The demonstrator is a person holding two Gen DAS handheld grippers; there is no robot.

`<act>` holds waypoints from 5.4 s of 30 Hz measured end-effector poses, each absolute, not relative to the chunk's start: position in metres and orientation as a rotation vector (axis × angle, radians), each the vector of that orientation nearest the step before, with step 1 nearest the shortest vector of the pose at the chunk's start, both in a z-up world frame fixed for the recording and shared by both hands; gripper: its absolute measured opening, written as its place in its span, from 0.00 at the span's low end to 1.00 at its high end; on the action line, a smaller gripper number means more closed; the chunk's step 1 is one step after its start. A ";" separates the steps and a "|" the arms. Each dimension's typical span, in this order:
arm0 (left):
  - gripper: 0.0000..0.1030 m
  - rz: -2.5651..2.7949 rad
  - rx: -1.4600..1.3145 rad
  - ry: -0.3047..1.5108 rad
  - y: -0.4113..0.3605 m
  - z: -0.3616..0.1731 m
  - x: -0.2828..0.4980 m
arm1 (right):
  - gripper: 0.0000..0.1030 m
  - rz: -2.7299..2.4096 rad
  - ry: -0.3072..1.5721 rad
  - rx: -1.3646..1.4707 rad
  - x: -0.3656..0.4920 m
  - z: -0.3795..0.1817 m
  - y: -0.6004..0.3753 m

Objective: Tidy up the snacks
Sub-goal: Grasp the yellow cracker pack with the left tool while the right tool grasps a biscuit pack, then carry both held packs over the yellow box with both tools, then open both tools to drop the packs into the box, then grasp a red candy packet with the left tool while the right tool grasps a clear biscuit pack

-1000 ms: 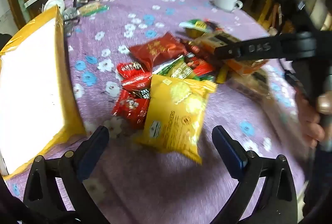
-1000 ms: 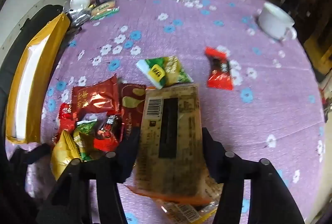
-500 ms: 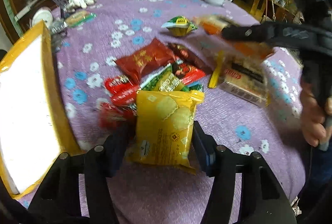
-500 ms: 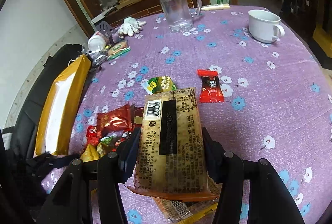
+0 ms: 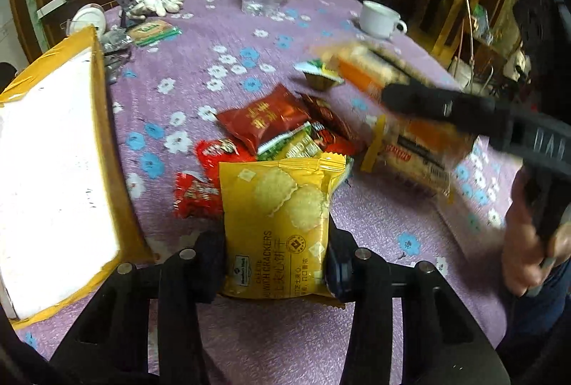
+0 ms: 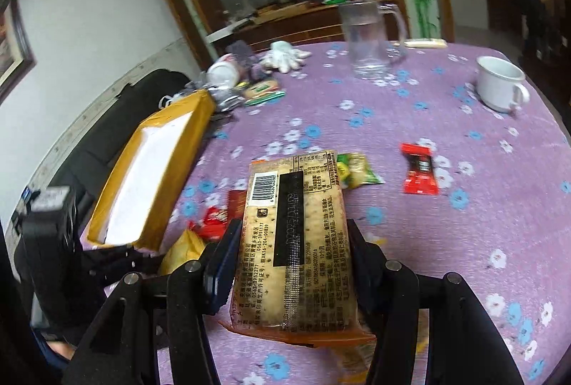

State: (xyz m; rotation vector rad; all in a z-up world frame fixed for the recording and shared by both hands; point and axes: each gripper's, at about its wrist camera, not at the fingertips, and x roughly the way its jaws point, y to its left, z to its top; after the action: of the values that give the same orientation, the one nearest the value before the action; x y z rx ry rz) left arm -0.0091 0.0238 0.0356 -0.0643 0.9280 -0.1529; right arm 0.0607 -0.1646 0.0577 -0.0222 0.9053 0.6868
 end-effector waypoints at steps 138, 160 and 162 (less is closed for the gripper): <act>0.71 0.404 -0.245 0.713 0.277 0.060 0.051 | 0.67 0.826 1.073 0.149 0.111 0.060 0.091; 0.71 0.067 -0.182 0.739 0.175 0.094 0.031 | 0.68 0.475 1.022 0.290 0.101 0.049 -0.218; 0.70 0.022 -0.154 0.750 0.155 0.095 0.027 | 0.68 0.471 1.050 0.343 0.106 0.037 -0.235</act>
State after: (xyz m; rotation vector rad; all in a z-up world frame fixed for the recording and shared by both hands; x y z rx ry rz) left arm 0.0267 0.1550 0.0948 -0.1536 0.7498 0.0216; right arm 0.1057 -0.2347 0.0375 0.3433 1.0497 0.4706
